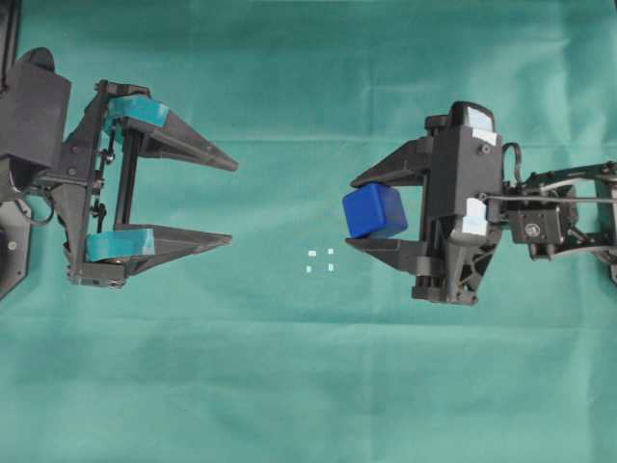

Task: Handover the blue block to the right arm after grasping it with the left arm, then place it in the designated position.
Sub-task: 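Carry the cube with the right gripper over the white target marks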

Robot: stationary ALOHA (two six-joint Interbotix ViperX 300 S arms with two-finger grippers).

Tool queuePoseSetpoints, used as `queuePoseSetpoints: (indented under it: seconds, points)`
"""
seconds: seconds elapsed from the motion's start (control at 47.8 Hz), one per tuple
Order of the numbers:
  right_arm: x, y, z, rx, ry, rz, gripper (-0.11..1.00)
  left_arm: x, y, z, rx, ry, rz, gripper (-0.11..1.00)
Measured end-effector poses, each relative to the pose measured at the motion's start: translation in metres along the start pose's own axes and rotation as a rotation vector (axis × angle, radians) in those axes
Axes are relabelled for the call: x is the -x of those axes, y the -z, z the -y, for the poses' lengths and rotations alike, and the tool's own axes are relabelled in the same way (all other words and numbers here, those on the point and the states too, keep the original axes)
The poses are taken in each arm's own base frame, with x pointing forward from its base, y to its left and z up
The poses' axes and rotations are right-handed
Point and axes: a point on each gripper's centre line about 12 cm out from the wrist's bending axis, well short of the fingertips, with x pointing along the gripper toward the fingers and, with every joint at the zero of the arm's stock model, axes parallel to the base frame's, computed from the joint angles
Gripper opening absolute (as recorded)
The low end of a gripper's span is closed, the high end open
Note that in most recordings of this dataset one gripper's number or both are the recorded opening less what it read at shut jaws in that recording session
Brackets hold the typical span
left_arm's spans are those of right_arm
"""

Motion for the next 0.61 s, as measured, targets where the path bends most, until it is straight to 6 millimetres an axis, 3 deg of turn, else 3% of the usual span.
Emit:
queuePoseSetpoints:
  seconds: [0.314,0.606]
  points:
    - [-0.002,0.001,0.0,0.005,0.002,-0.006,0.61,0.0,0.0,0.0,0.0,0.0,0.0,1.0]
    - [-0.035,0.022,-0.005,0.022,-0.002,-0.071,0.61,0.0,0.0,0.0,0.0,0.0,-0.002,1.0]
